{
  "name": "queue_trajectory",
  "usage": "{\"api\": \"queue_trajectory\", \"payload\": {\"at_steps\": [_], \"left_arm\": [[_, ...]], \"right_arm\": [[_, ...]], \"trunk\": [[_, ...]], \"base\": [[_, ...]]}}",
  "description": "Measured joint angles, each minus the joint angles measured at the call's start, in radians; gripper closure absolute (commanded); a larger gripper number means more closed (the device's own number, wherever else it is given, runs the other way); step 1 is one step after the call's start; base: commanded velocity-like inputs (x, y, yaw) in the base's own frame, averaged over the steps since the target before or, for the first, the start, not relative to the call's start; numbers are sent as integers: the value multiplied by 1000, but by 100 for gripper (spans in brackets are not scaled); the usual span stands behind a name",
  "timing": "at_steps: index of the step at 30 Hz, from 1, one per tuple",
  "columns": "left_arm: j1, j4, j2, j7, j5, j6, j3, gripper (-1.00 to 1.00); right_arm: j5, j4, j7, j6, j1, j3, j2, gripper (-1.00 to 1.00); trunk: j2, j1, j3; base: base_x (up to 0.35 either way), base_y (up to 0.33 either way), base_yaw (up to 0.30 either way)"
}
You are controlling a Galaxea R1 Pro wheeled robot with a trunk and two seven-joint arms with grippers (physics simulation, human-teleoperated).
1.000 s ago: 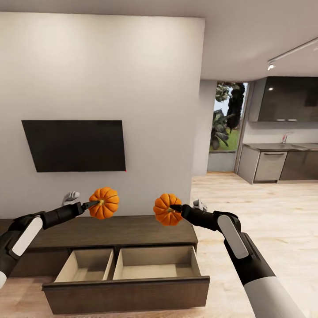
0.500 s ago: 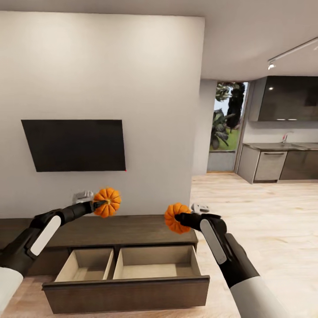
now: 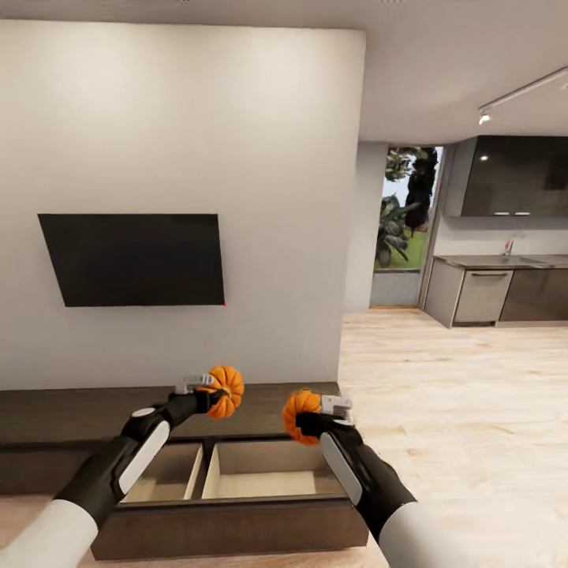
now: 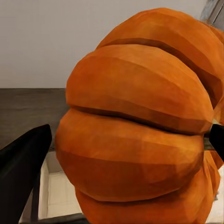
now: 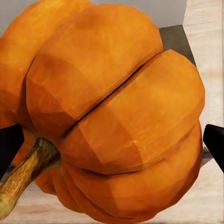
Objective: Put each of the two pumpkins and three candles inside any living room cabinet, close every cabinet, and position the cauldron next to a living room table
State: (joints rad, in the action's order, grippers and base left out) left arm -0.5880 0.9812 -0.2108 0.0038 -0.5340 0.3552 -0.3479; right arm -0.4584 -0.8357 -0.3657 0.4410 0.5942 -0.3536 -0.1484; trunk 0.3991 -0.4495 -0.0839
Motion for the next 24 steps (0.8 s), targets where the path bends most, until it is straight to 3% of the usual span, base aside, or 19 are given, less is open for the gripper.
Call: {"api": "queue_trajectory", "payload": {"at_steps": [3, 7, 10, 18, 24], "left_arm": [[2, -49, 11, 0, 3, -43, -10, 100], [3, -105, 26, 3, 0, -78, -73, 100], [3, -132, 37, 4, 0, -89, -95, 100], [3, -278, 59, -1, -1, -148, -107, 100], [2, -314, 81, -2, -1, -159, -107, 100]], "right_arm": [[-2, 78, -1, -66, 0, -5, -10, 100], [-3, 131, 0, -95, 0, -9, -15, 100], [-3, 152, 1, -101, 0, -11, -17, 100], [2, 169, 4, -105, 0, -12, -18, 100], [7, 168, 12, -103, 5, -20, -16, 100]], "trunk": [[0, 0, 0], [0, 0, 0], [0, 0, 0], [0, 0, 0], [0, 0, 0]], "base": [[0, 0, 0], [0, 0, 0], [0, 0, 0], [0, 0, 0], [0, 0, 0]]}}
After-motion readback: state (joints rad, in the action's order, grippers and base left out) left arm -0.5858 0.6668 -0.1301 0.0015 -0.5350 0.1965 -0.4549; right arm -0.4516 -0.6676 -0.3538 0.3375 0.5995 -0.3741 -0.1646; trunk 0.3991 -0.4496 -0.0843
